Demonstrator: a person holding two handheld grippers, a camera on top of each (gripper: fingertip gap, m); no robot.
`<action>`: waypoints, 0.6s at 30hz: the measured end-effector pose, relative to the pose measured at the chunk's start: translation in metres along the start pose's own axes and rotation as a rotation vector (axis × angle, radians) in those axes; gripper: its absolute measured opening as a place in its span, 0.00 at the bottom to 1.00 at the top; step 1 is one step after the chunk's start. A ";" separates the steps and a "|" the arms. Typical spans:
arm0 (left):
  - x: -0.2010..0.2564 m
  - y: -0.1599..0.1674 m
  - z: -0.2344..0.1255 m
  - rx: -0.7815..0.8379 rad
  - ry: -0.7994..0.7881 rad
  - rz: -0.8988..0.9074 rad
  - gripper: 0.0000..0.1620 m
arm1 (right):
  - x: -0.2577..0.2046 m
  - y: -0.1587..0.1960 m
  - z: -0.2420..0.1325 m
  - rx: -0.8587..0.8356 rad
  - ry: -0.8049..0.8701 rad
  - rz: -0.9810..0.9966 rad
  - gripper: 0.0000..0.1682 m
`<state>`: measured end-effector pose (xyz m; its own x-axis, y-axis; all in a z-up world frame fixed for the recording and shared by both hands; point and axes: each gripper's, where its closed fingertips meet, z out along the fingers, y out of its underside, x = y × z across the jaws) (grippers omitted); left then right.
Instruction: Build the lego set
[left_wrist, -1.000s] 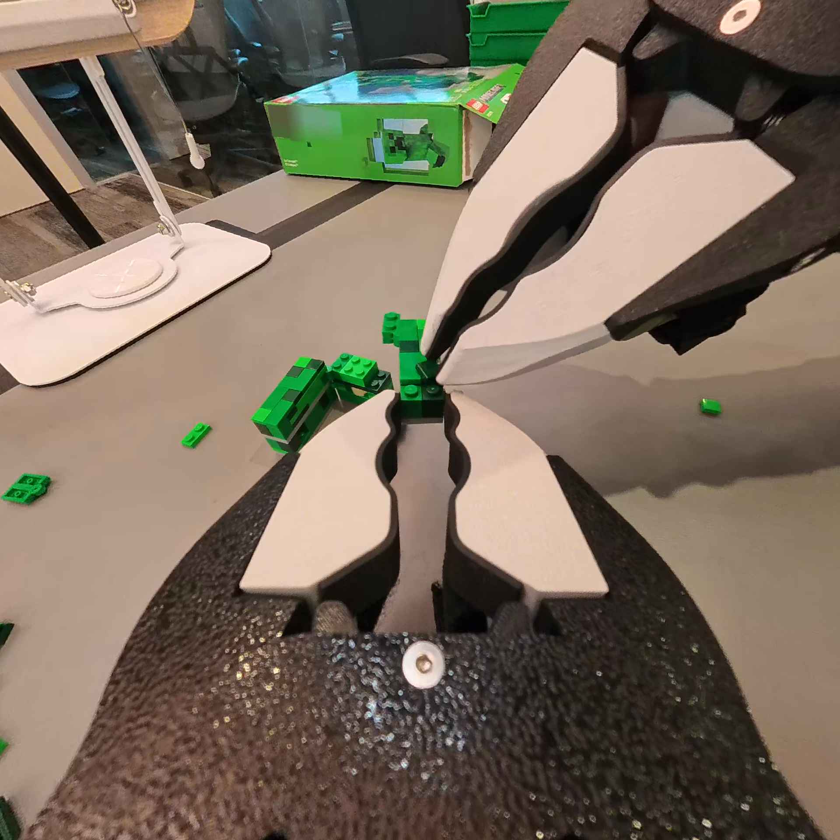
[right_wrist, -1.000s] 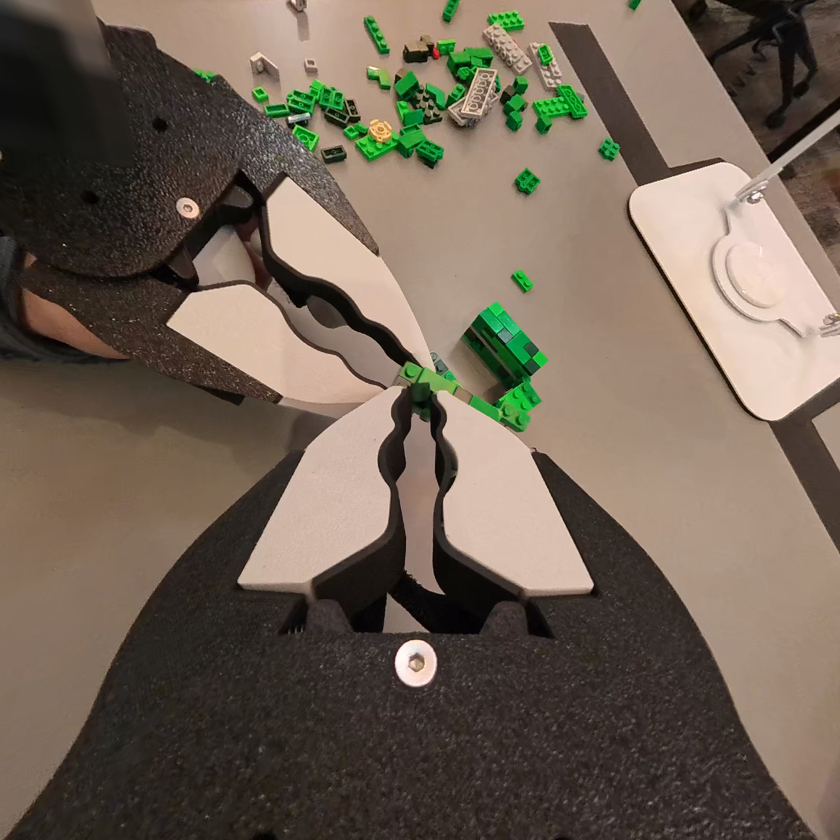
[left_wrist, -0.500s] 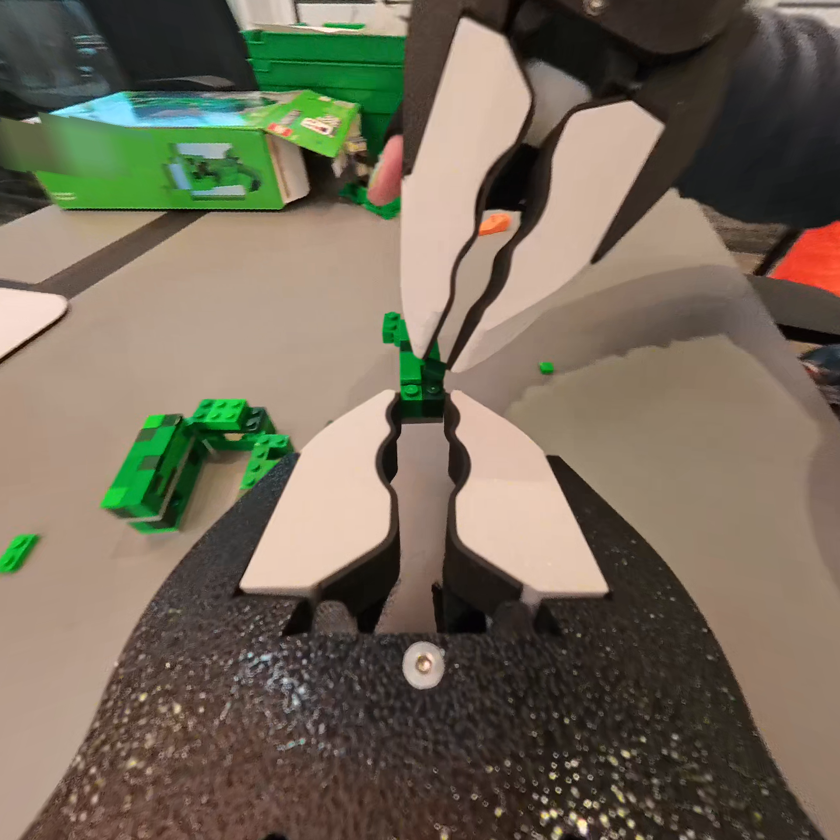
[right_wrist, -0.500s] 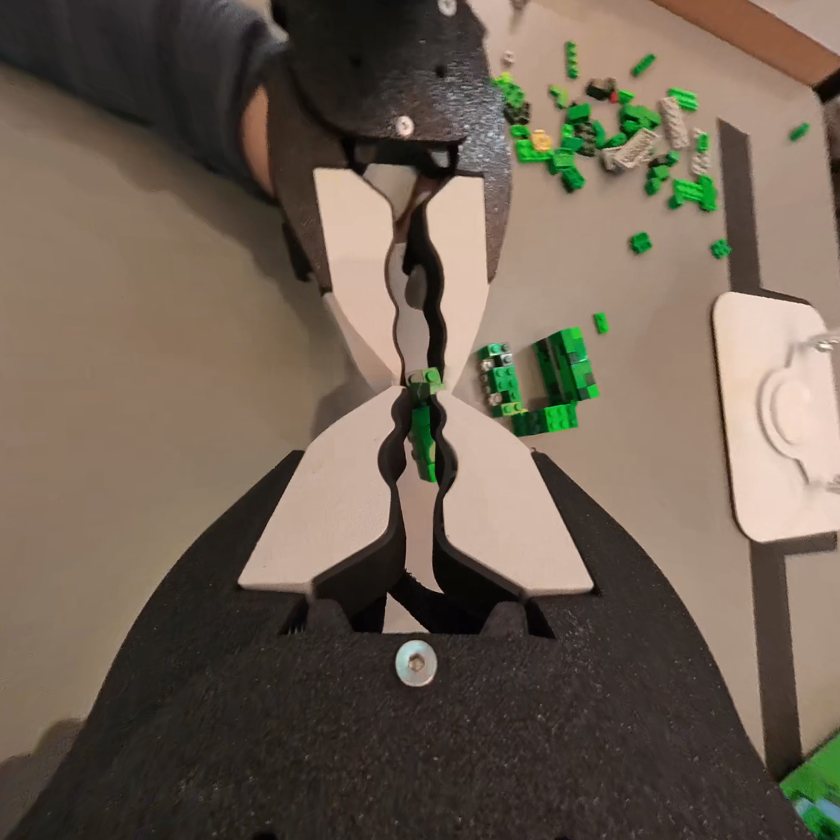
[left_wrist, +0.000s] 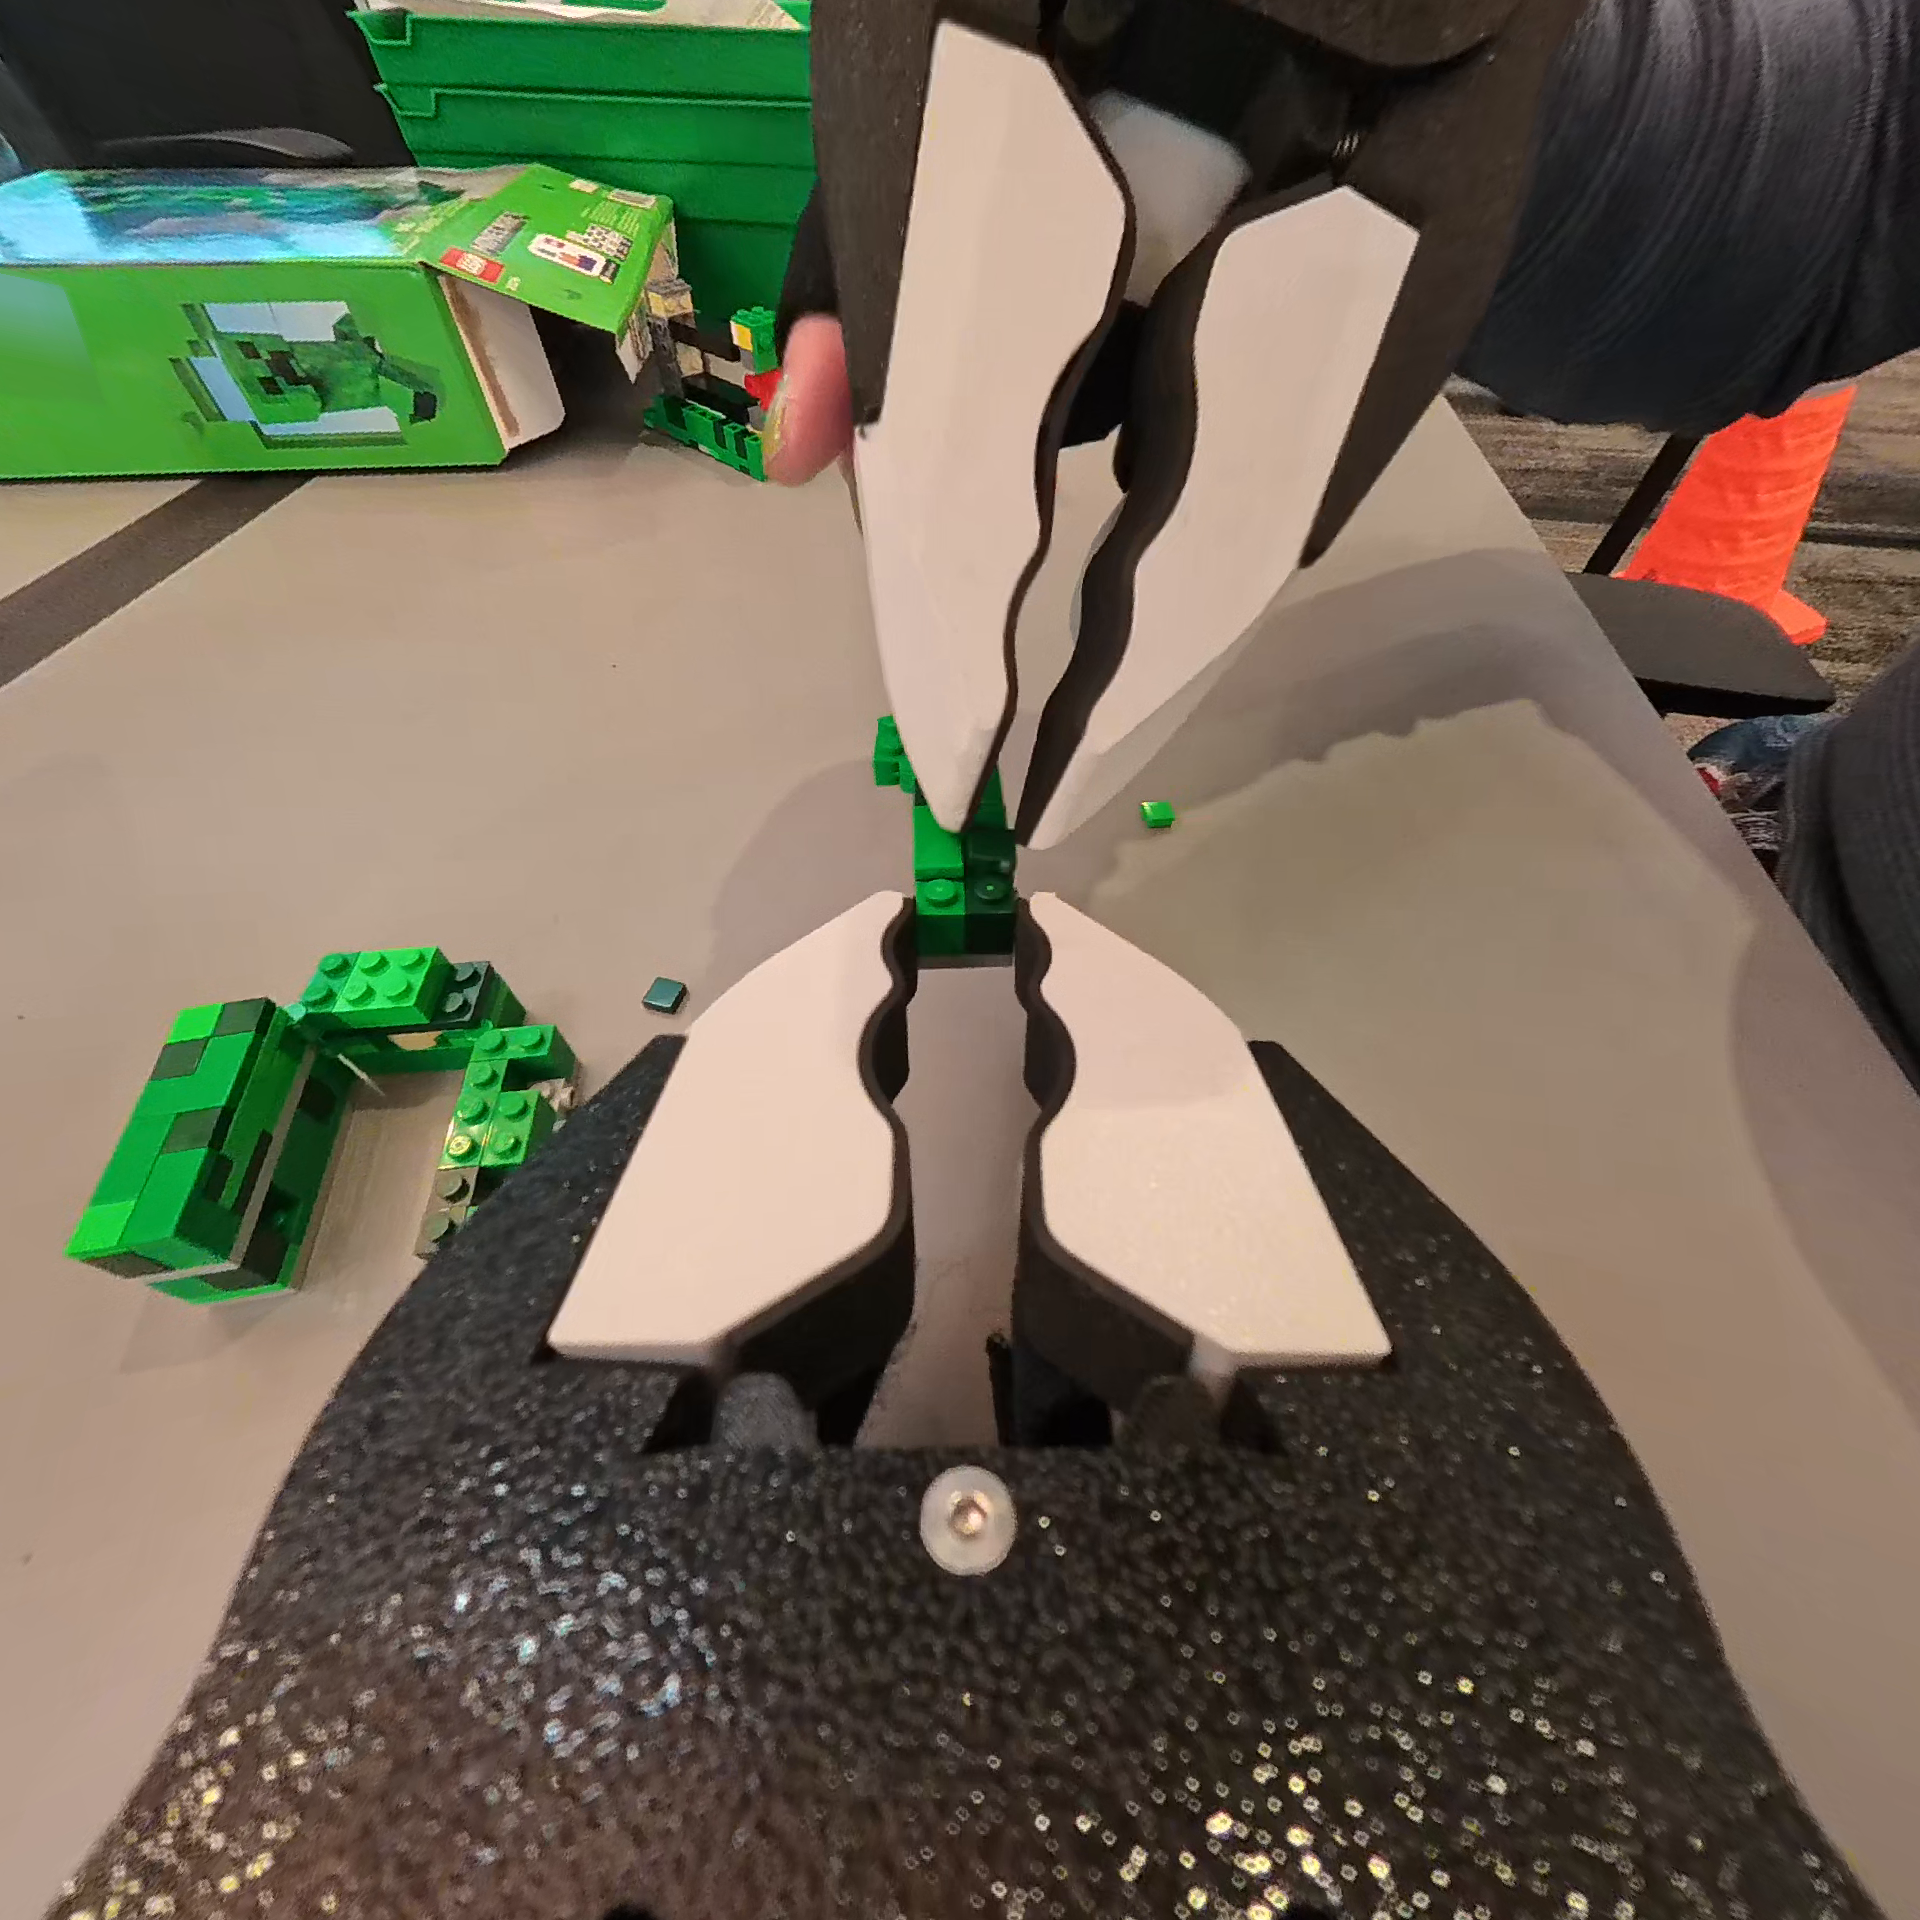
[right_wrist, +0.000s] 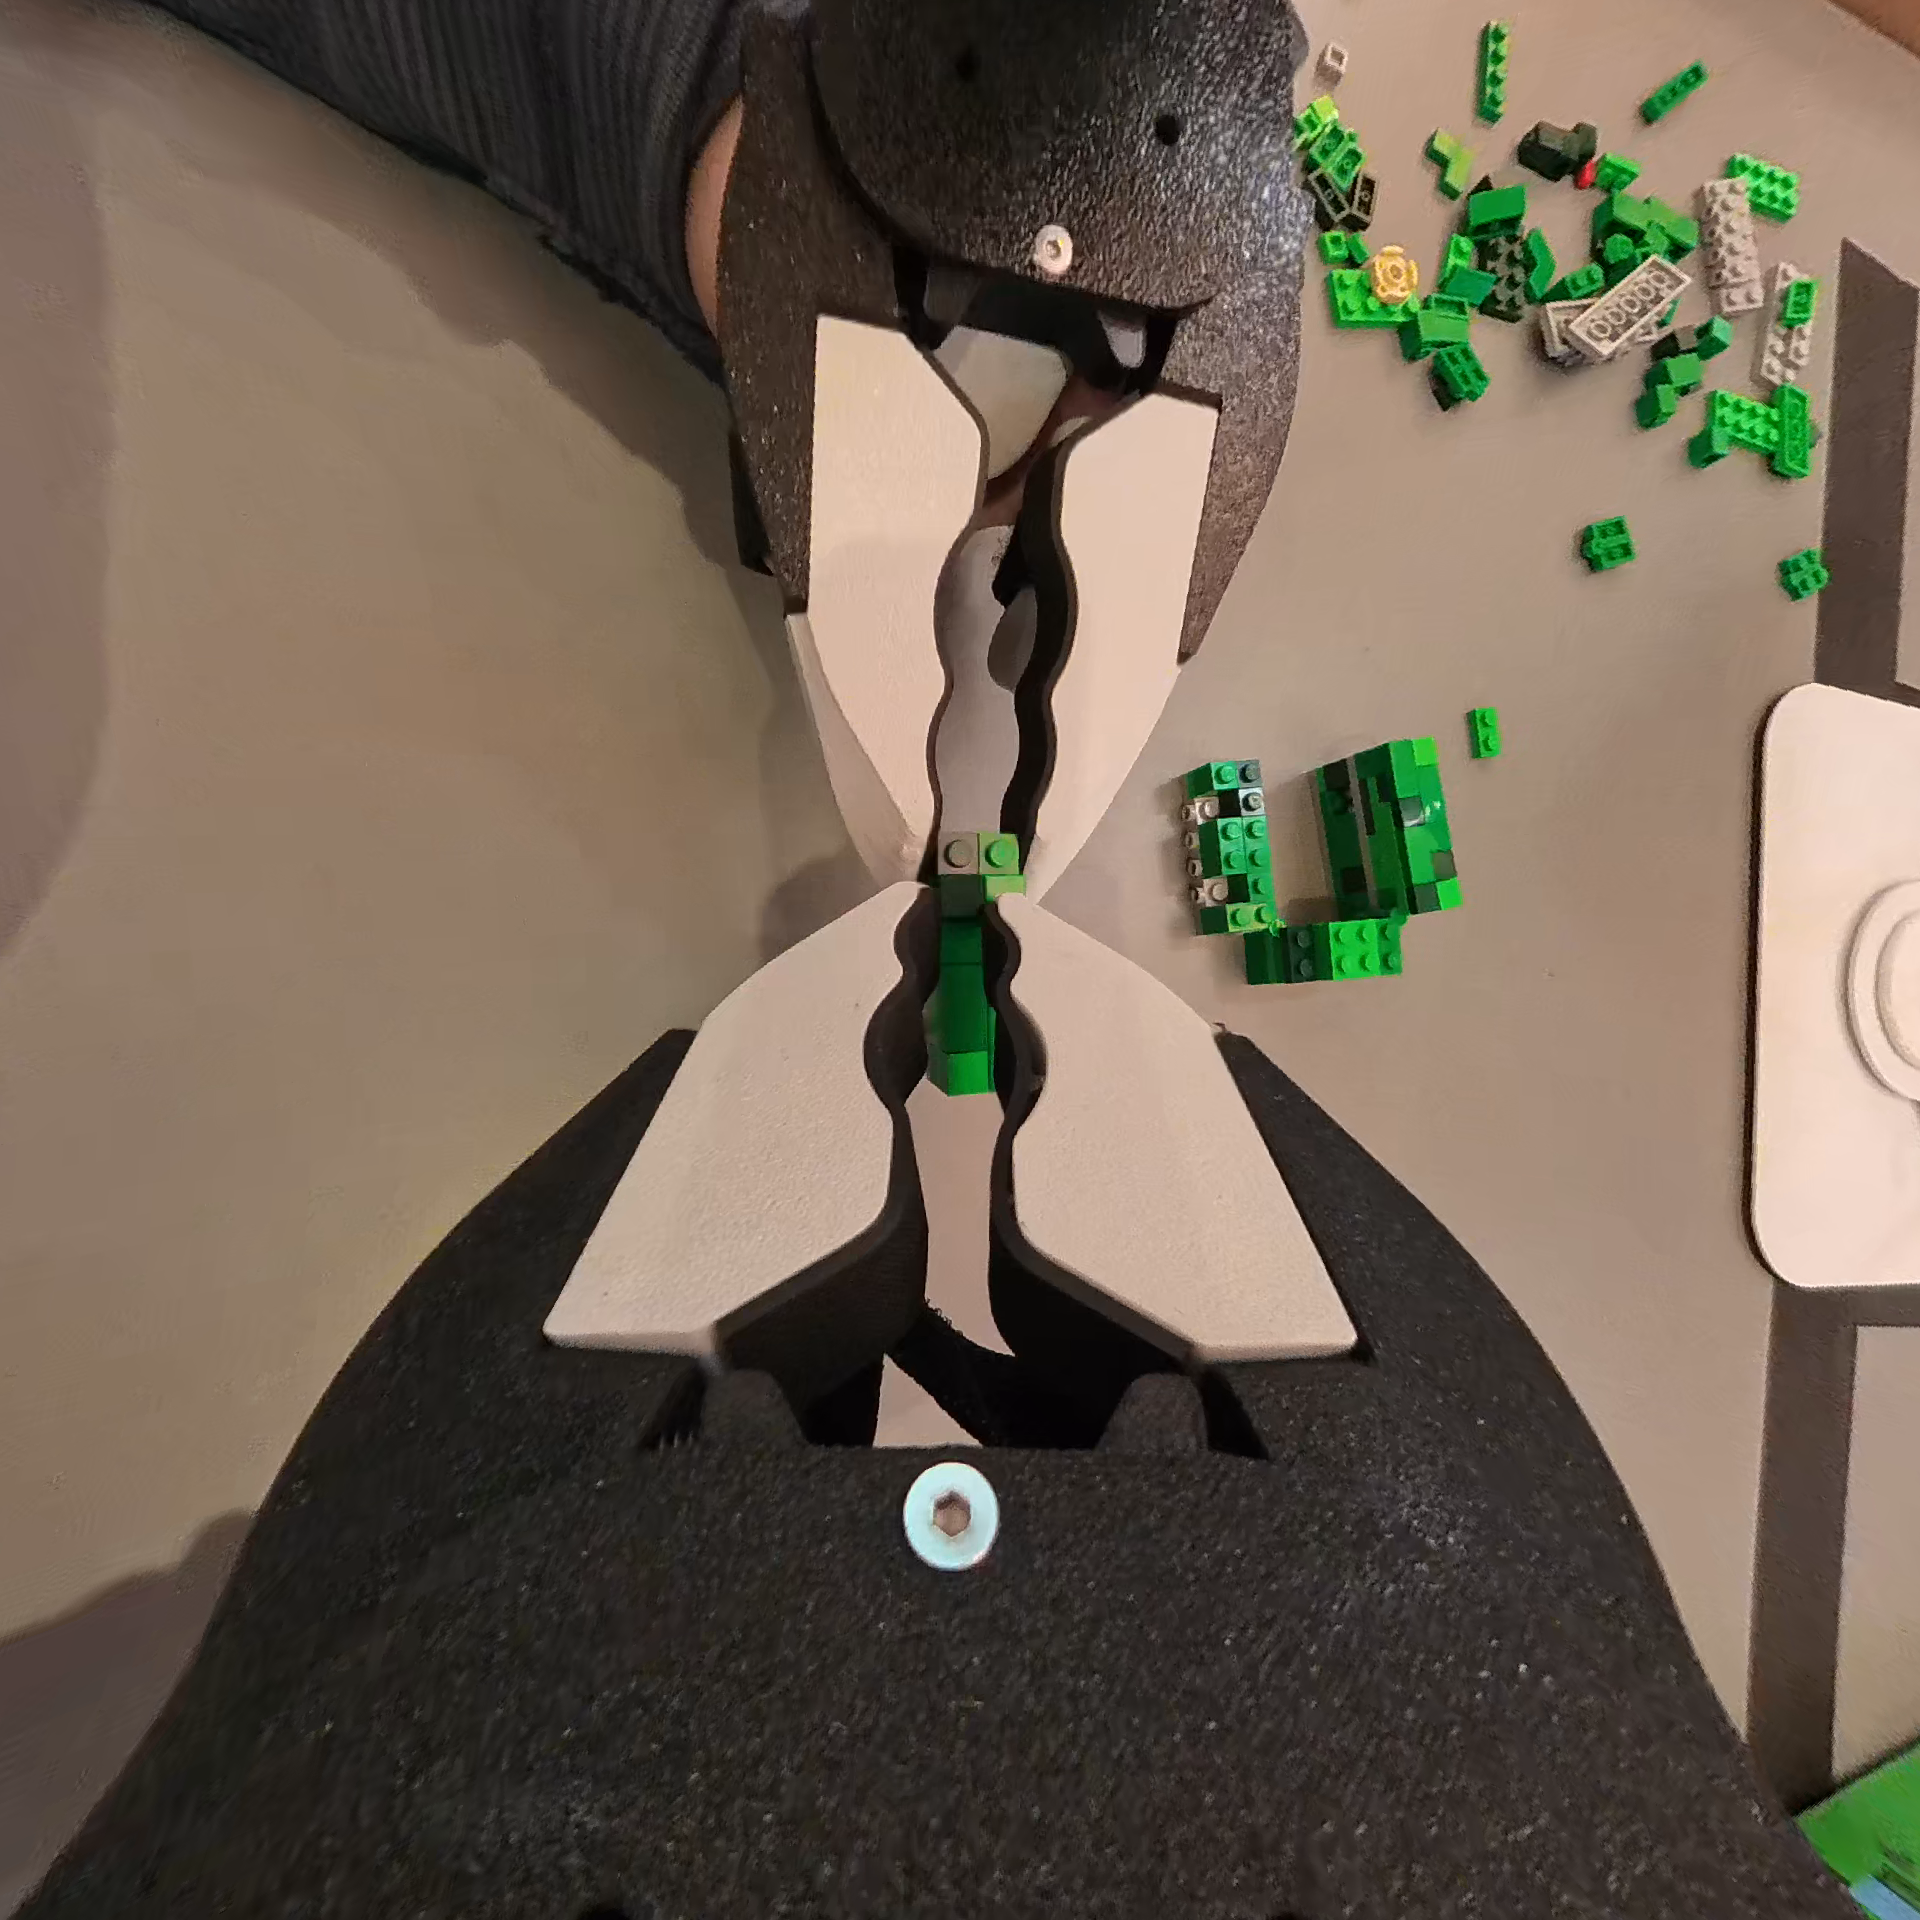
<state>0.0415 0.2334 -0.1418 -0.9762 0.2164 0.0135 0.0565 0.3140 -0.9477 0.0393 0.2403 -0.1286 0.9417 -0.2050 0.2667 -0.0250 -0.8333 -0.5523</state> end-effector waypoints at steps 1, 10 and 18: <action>0.000 0.000 0.000 -0.002 0.000 0.000 0.11 | 0.000 0.000 0.000 -0.007 0.000 -0.003 0.04; 0.000 0.000 0.000 -0.004 0.003 -0.018 0.11 | 0.003 0.000 -0.001 -0.023 0.038 -0.009 0.07; -0.014 -0.003 -0.005 0.041 -0.030 -0.186 0.10 | 0.012 -0.010 -0.010 0.078 0.472 -0.318 0.19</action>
<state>0.0564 0.2338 -0.1380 -0.9749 0.1306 0.1805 -0.1333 0.3076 -0.9421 0.0473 0.2411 -0.1126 0.6468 -0.1724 0.7429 0.2769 -0.8546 -0.4393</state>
